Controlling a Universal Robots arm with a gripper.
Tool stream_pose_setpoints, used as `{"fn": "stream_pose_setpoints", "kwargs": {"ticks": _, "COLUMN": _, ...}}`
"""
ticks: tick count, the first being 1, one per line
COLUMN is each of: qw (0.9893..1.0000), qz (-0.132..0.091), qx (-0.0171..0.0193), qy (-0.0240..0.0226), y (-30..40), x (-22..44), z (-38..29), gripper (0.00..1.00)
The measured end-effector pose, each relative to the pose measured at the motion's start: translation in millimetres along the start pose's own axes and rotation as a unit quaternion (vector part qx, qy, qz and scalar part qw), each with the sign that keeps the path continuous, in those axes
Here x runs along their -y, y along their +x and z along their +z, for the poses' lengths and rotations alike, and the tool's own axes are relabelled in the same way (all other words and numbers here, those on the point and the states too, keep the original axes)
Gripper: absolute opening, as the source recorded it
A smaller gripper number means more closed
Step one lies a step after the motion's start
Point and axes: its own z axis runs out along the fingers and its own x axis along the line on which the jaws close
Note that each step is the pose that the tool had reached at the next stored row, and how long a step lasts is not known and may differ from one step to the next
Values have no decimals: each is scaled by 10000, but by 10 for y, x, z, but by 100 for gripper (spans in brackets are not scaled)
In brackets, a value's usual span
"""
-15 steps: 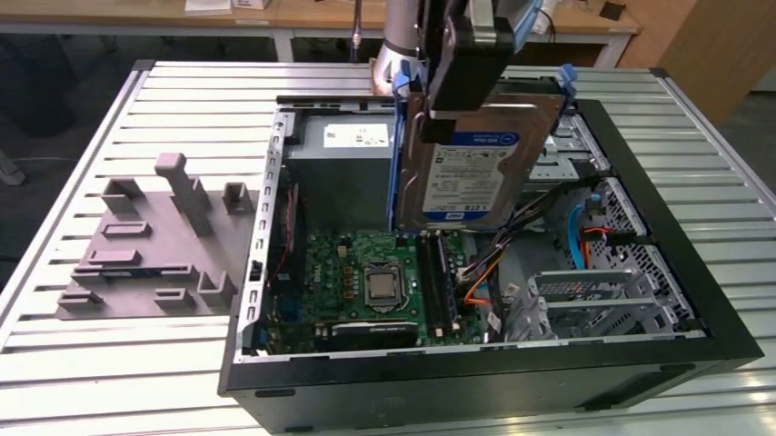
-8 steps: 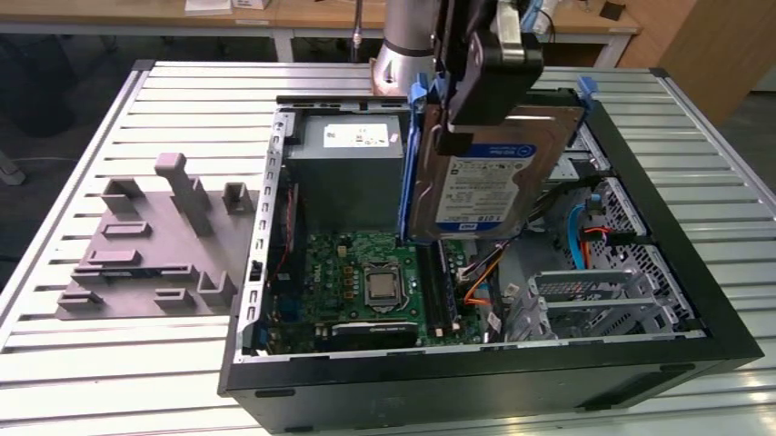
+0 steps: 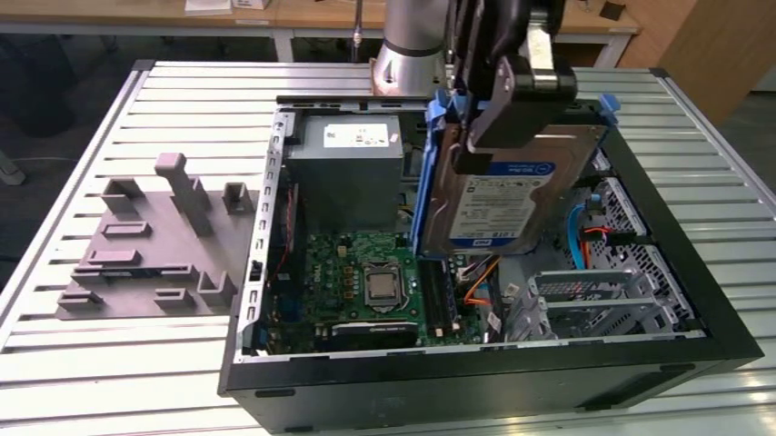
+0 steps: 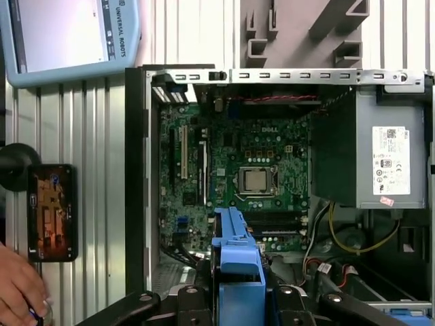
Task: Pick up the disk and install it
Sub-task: 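Insert the disk into the insertion slot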
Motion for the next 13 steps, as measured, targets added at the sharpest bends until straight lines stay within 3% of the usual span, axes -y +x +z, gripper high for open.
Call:
{"fn": "stream_pose_setpoints", "kwargs": {"ticks": 2, "qw": 10000, "qz": 0, "qx": -1, "qy": 0, "y": 19, "x": 44, "z": 4, "gripper": 36}}
{"fn": "stream_pose_setpoints", "kwargs": {"ticks": 8, "qw": 10000, "qz": 0, "qx": 0, "qy": 0, "y": 169, "x": 79, "z": 27, "gripper": 36}}
{"fn": "stream_pose_setpoints", "kwargs": {"ticks": 13, "qw": 10000, "qz": 0, "qx": -1, "qy": 0, "y": 230, "x": 180, "z": 38, "gripper": 36}}
